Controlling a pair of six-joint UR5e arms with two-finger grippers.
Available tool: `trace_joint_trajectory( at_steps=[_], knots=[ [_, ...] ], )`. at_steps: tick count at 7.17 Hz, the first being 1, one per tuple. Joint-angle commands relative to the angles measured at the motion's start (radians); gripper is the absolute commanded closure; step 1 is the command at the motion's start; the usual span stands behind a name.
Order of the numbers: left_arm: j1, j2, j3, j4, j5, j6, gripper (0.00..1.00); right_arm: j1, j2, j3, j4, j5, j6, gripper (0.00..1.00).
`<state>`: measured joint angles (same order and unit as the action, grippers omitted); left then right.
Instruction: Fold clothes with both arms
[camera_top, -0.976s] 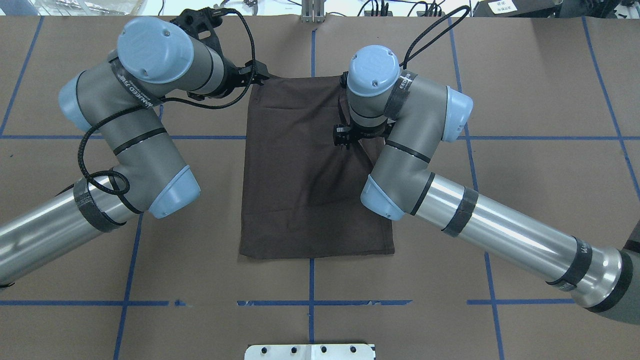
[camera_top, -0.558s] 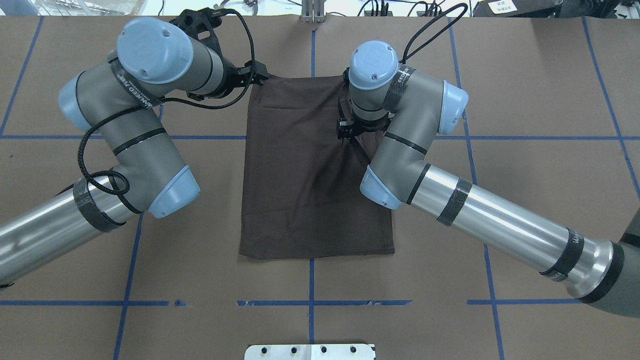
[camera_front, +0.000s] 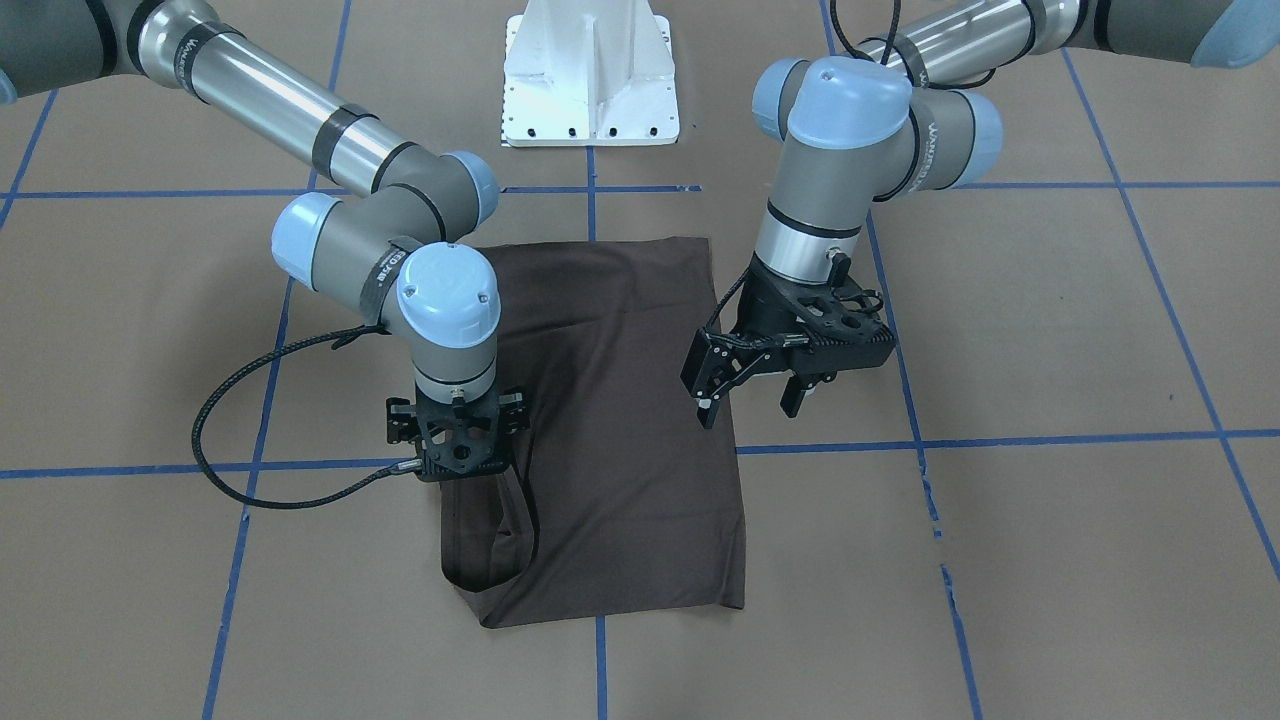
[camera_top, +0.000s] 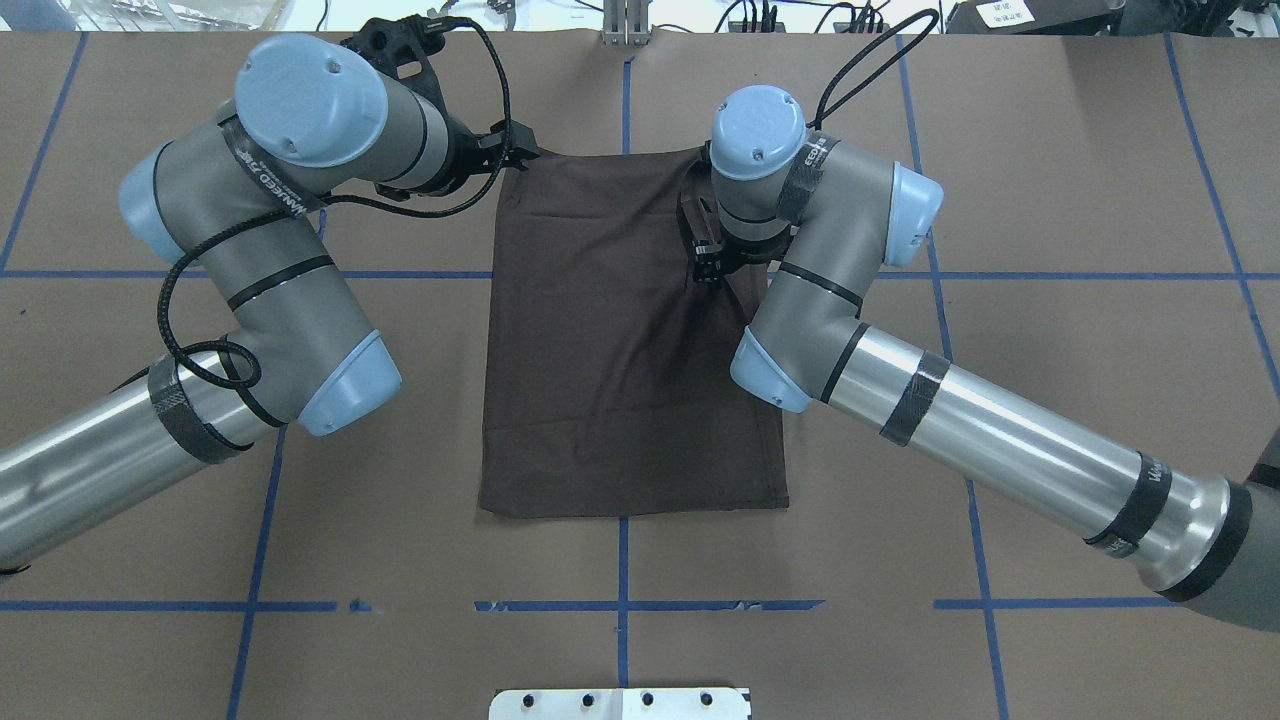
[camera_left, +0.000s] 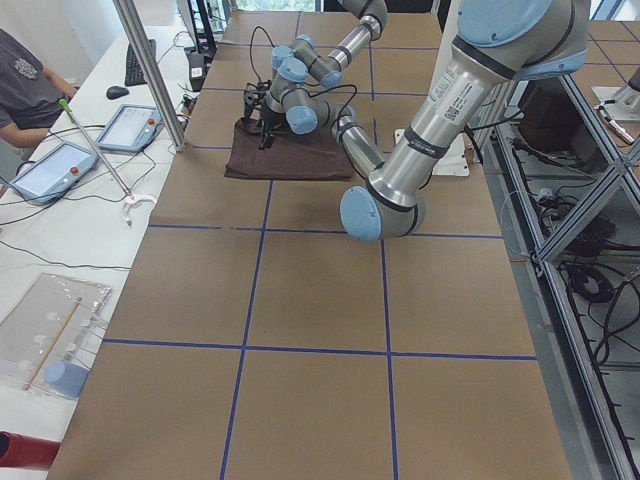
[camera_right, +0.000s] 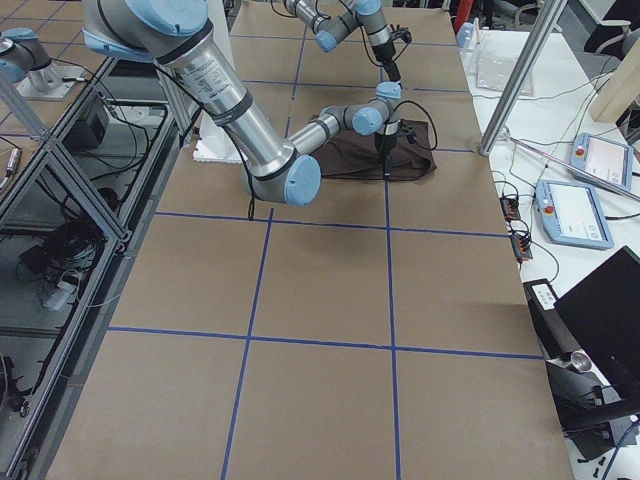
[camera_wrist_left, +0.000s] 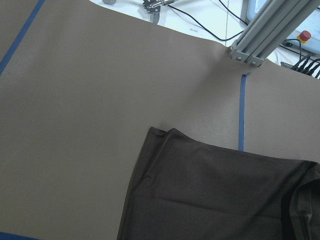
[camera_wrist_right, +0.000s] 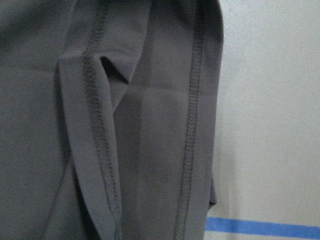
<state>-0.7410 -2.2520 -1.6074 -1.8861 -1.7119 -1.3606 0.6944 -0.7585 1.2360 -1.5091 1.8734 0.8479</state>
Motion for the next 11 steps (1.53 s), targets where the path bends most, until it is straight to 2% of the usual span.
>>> trace_joint_trajectory(
  at_steps=[1, 3, 5, 6, 7, 9, 10, 11],
  knots=[
    [0.000, -0.004, 0.000, -0.001, 0.000, 0.000, 0.00, 0.069, -0.047, -0.003, 0.001, 0.021, -0.103, 0.00],
    [0.000, -0.009, -0.003, 0.002, -0.002, 0.000, 0.00, 0.159, -0.104, 0.013, 0.053, 0.120, -0.196, 0.00],
    [0.000, -0.014, -0.006, 0.002, -0.014, -0.002, 0.00, 0.178, -0.066, 0.080, 0.056, 0.162, -0.131, 0.00],
    [0.000, -0.014, -0.011, 0.002, -0.015, -0.003, 0.00, 0.174, -0.020, 0.071, 0.076, 0.161, -0.074, 0.00],
    [0.000, -0.011, -0.028, 0.004, -0.014, -0.005, 0.00, 0.172, 0.002, 0.031, 0.113, 0.159, -0.070, 0.00],
    [-0.001, -0.003, -0.037, 0.004, -0.011, 0.002, 0.00, 0.169, 0.094, -0.178, 0.237, 0.130, -0.070, 0.00],
    [-0.021, -0.001, -0.057, 0.010, -0.015, 0.038, 0.00, 0.162, 0.132, -0.246, 0.251, 0.112, -0.070, 0.00],
    [-0.044, 0.041, -0.122, 0.018, -0.032, 0.116, 0.00, 0.155, 0.174, -0.297, 0.253, 0.110, -0.070, 0.00]
  ],
)
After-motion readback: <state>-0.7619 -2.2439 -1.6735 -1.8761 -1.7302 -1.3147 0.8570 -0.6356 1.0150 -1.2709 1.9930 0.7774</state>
